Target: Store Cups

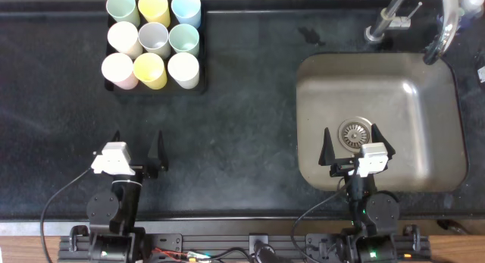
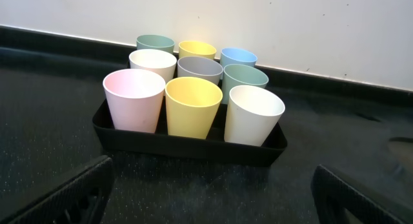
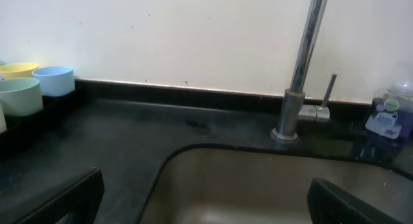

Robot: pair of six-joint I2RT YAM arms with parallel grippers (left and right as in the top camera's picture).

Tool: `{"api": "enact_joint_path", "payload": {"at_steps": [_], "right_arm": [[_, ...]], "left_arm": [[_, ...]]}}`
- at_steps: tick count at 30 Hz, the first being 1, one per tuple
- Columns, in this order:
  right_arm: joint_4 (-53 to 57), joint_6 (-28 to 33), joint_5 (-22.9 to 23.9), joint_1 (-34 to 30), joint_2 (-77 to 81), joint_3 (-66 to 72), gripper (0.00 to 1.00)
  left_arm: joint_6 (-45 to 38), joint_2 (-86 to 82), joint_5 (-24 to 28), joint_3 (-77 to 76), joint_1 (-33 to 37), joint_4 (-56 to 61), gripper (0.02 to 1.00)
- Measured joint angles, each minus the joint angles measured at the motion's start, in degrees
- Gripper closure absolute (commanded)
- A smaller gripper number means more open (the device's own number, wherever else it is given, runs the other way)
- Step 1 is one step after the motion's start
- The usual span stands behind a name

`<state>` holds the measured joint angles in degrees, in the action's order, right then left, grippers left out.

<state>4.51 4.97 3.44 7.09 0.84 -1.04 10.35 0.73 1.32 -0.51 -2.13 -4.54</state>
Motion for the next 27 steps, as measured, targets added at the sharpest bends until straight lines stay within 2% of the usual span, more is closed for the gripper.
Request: {"api": "enact_joint_path", "payload": {"at_steps": [27], "right_arm": [[0.0, 0.0, 0.0, 0.0, 0.0, 0.0, 0.005]], "left_arm": [[0.0, 0.0, 0.0, 0.0, 0.0, 0.0, 0.018]]}}
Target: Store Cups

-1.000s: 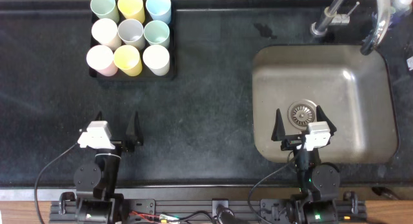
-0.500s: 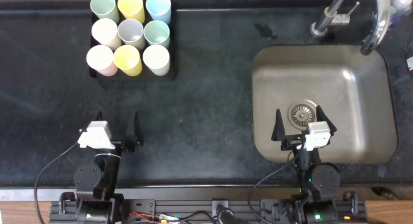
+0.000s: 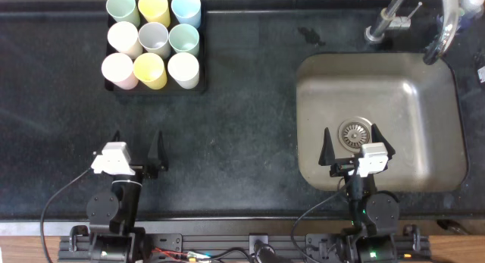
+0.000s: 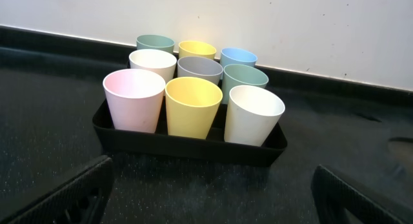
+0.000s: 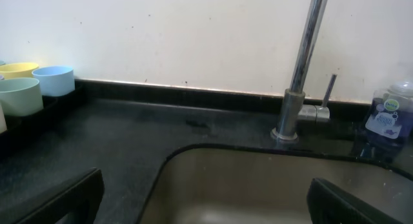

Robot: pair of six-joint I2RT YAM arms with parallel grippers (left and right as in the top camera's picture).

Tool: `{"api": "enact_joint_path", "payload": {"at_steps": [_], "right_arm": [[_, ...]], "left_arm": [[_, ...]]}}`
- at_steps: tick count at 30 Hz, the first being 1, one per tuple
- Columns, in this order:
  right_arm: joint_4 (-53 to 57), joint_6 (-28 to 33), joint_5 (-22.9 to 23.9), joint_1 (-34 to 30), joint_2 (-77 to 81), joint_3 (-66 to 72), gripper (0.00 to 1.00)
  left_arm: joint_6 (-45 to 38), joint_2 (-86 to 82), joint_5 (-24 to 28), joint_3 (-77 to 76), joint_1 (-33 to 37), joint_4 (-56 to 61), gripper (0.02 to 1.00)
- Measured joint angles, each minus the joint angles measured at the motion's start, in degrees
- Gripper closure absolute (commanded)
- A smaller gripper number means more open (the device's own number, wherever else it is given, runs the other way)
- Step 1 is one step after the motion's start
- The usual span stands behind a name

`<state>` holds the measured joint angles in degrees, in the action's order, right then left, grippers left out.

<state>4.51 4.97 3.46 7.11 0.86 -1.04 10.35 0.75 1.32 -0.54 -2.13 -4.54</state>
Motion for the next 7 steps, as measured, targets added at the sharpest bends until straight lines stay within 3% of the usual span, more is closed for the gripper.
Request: {"api": "enact_joint_path", "payload": {"at_steps": [7], "right_arm": [[0.0, 0.0, 0.0, 0.0, 0.0, 0.0, 0.005]], "left_arm": [[0.0, 0.0, 0.0, 0.0, 0.0, 0.0, 0.018]]}}
